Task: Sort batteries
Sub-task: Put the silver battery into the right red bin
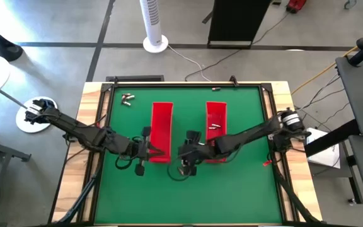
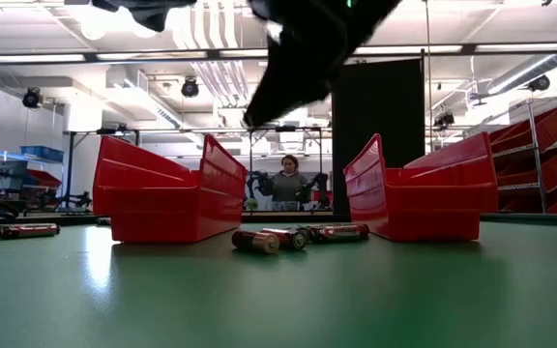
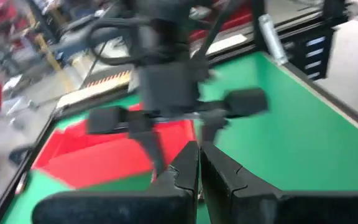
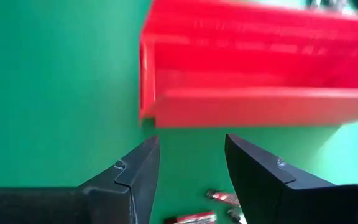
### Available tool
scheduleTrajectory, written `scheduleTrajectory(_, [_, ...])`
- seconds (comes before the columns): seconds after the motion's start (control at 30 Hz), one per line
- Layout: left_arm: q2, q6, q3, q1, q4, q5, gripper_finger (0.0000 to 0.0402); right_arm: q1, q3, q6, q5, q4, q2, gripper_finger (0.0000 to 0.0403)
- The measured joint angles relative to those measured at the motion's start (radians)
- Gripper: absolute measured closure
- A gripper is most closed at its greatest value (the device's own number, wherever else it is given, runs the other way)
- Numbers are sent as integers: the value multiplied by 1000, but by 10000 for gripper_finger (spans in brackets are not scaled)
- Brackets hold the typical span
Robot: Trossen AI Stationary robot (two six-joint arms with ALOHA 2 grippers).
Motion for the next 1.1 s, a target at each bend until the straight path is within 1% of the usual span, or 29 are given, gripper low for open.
scheduleTrajectory(0.13, [1, -6, 0, -1, -7, -2, 402, 70, 20, 119, 95, -31, 65, 234])
scheduleTrajectory(0.27, [1, -10, 0, -1, -3, 0, 402, 119, 32, 352, 212, -104, 96, 233])
scheduleTrajectory(0.43, [1, -9, 0, -1, 4, 0, 402, 185, 31, 603, 376, -103, 174, 233])
scheduleTrajectory(0.57, [1, -17, 0, -1, 10, 0, 402, 224, 30, 764, 451, -103, 230, 236])
scheduleTrajectory(0.7, [1, -33, 0, -1, 10, 0, 402, 258, 30, 836, 517, -100, 265, 232])
scheduleTrajectory(0.8, [1, -43, 0, -2, 10, 0, 402, 278, 30, 884, 597, -81, 291, 227])
scheduleTrajectory(0.9, [1, -43, 0, -3, -2, 0, 402, 278, 28, 853, 664, -18, 308, 223])
scheduleTrajectory(1.0, [1, -38, 0, -6, -31, -3, 402, 274, 30, 781, 671, 61, 331, 223])
scheduleTrajectory(1.1, [1, -39, 0, -11, -30, -5, 402, 276, 28, 802, 668, 71, 365, 227])
